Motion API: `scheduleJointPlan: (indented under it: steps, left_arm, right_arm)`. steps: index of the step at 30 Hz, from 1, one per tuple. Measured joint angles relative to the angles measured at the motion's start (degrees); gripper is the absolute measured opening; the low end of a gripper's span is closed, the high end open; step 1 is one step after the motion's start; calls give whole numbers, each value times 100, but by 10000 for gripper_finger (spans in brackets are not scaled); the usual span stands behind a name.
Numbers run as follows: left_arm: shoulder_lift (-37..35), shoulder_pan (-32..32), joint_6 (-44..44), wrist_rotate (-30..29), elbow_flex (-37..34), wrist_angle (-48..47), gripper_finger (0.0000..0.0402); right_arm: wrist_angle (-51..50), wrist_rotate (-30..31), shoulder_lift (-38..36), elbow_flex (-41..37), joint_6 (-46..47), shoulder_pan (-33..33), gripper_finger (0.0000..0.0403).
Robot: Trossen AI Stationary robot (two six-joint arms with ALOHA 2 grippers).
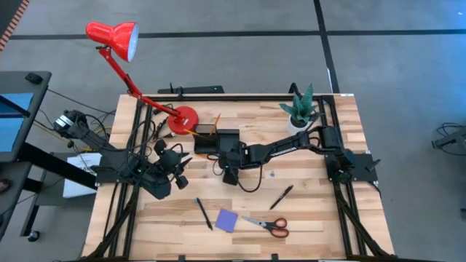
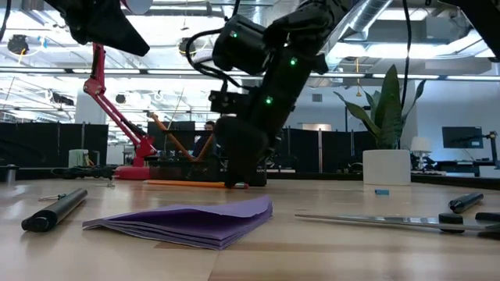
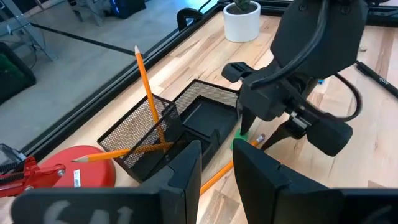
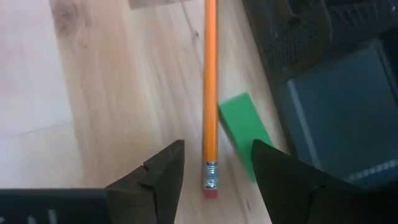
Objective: Pick and place office supplies into organizer
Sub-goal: Put the yellow pencil into the black desk organizer
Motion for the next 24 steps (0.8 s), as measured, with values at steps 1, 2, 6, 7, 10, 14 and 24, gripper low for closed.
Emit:
scheduleJointPlan:
  steps: [1,2,6,7,10,14,24]
  left_arm:
    - [0,0,0,-1,0,-4,85]
    - [0,0,0,-2,0,-3,85]
    - [0,0,0,-6,0,-5,85]
    - [0,0,0,-4,0,-4,85]
    - [0,0,0,4,0,-1,85]
    - [0,0,-1,9,0,8,85]
    - [-2,2,-9,73,0,18,85]
  right_arm:
    - [65,53,99,13,5,2,185]
    - [73,82,117,19,9,12,186]
    - [65,-97,222,19,15,-14,189]
    - [41,-162,244,24,41,-19,189]
    - [-38,-424,246,32,475,-37,183]
    - [-103,-772,215,35,622,-34,160]
    - [-8,-1758,189,8,984,304,123]
